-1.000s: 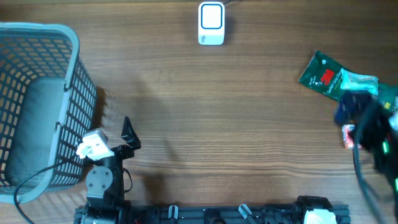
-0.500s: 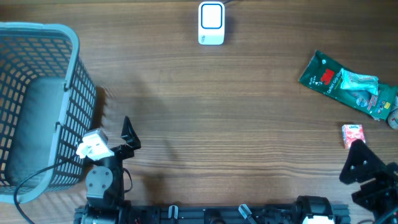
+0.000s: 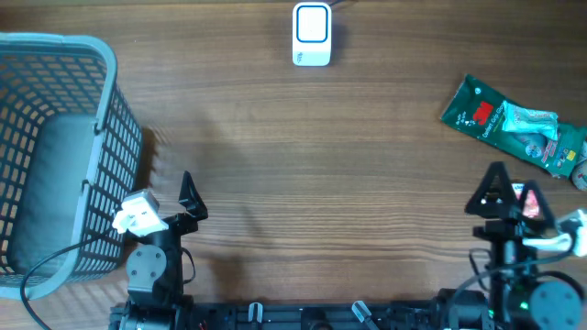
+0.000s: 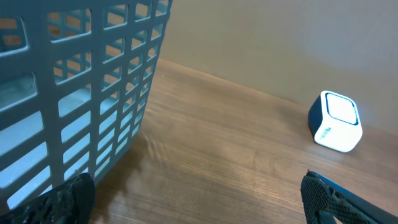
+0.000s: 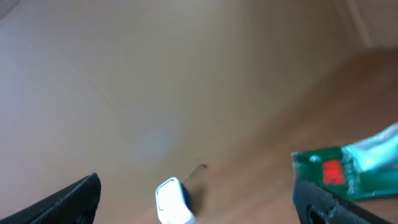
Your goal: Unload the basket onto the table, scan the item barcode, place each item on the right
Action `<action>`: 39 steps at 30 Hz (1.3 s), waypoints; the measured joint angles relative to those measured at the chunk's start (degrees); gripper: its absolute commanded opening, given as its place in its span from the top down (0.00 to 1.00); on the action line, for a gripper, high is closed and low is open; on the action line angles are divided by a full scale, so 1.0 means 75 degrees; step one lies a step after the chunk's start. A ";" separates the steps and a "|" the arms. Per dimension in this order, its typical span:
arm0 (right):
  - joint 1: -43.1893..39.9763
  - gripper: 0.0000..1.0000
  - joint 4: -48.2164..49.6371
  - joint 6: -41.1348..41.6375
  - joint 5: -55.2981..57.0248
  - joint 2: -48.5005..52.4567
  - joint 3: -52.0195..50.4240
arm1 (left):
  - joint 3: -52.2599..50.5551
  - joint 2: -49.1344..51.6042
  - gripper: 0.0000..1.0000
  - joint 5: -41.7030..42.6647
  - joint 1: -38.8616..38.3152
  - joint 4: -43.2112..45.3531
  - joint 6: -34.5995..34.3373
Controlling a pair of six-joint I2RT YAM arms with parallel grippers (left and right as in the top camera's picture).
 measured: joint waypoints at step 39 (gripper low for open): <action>0.0000 0.00 0.2570 -0.4532 -0.0702 -0.0309 -0.3515 | 0.0000 0.0000 0.00 0.0000 0.0000 -0.0006 0.0000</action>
